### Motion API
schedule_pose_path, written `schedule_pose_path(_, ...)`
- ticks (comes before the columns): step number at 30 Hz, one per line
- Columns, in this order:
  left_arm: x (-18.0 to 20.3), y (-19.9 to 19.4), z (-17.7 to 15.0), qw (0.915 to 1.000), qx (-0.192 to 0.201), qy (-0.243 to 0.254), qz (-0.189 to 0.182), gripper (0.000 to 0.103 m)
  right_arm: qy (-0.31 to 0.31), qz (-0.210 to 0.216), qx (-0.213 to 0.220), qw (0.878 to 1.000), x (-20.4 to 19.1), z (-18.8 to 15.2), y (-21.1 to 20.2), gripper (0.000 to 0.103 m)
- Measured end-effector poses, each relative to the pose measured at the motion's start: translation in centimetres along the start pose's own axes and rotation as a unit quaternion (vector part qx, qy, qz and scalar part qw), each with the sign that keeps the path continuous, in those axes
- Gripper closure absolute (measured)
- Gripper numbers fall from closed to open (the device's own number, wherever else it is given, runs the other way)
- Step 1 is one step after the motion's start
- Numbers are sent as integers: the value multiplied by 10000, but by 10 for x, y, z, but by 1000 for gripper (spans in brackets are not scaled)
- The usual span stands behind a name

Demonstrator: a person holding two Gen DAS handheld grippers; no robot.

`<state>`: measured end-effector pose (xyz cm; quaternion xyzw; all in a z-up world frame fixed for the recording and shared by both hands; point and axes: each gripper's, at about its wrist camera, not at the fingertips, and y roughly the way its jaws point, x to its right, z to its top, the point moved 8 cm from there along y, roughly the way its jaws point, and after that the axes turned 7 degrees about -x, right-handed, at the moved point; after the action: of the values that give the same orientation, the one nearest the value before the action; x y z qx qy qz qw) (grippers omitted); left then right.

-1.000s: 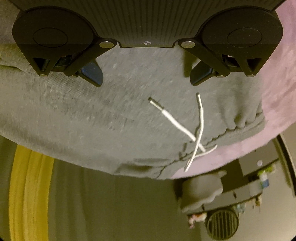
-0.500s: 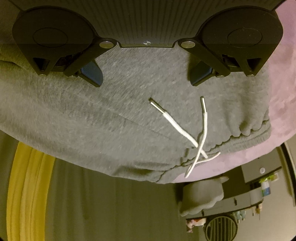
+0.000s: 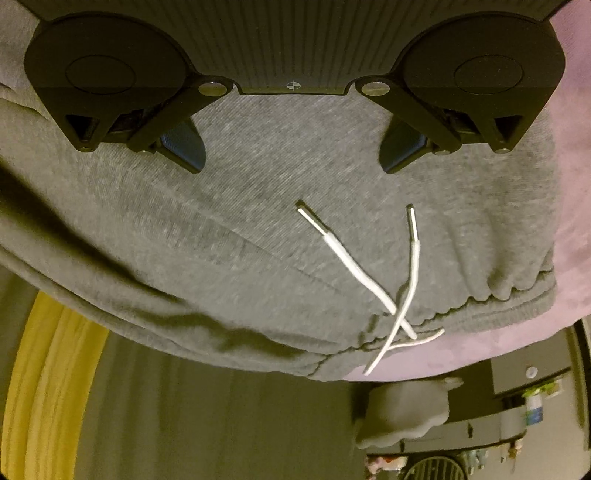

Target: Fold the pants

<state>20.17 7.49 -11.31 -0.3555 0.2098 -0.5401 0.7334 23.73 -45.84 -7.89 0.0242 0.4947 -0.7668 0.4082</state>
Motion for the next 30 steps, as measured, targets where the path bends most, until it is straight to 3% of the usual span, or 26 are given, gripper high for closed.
schedule_pose_path(2, -1, -2, -1, 10000, 15, 58, -6, 0, -194, -355, -220, 9989, 31, -49, -23, 98)
schedule_pose_path(4, -2, -4, -1, 10000, -6, 72, -36, 0, -336, -665, -706, 9947, 57, -88, -18, 97)
schedule_pose_path(6, -4, -6, 0, 9999, -45, 38, -91, 0, -222, -670, -1032, 9922, 71, -108, -5, 96)
schedule_pose_path(9, -11, -9, 5, 9997, -198, -84, -117, 0, -432, -670, -873, 9930, 64, -104, -5, 94)
schedule_pose_path(11, -18, -12, 13, 9988, -386, -298, -104, 0, -773, -754, -723, 9915, 56, -102, -3, 87)
schedule_pose_path(13, -26, -17, 27, 9967, -511, -615, -163, 0, -1011, -957, -617, 9883, 61, -103, 2, 74)
schedule_pose_path(15, -30, -21, 49, 9959, -358, -810, -168, 0, -1045, -1004, -557, 9879, 69, -106, 4, 56)
schedule_pose_path(18, -16, -12, 93, 9986, -254, -460, -52, 0, -899, -1034, -586, 9888, 76, -101, 9, 33)
schedule_pose_path(21, 10, 10, 138, 9996, -265, -109, -45, 0, -920, -1062, -600, 9883, 78, -99, 12, 25)
schedule_pose_path(24, 30, 53, 166, 9966, -821, 51, -67, 0, -1185, -1056, -625, 9853, 75, -105, 14, 14)
schedule_pose_path(27, 32, 88, 171, 9925, -1190, -3, 297, 0, -1326, -1086, -629, 9832, 67, -102, 14, 13)
schedule_pose_path(30, 40, 103, 165, 9915, -1214, 319, 333, 0, -1532, -1170, -364, 9806, 59, -89, 8, 15)
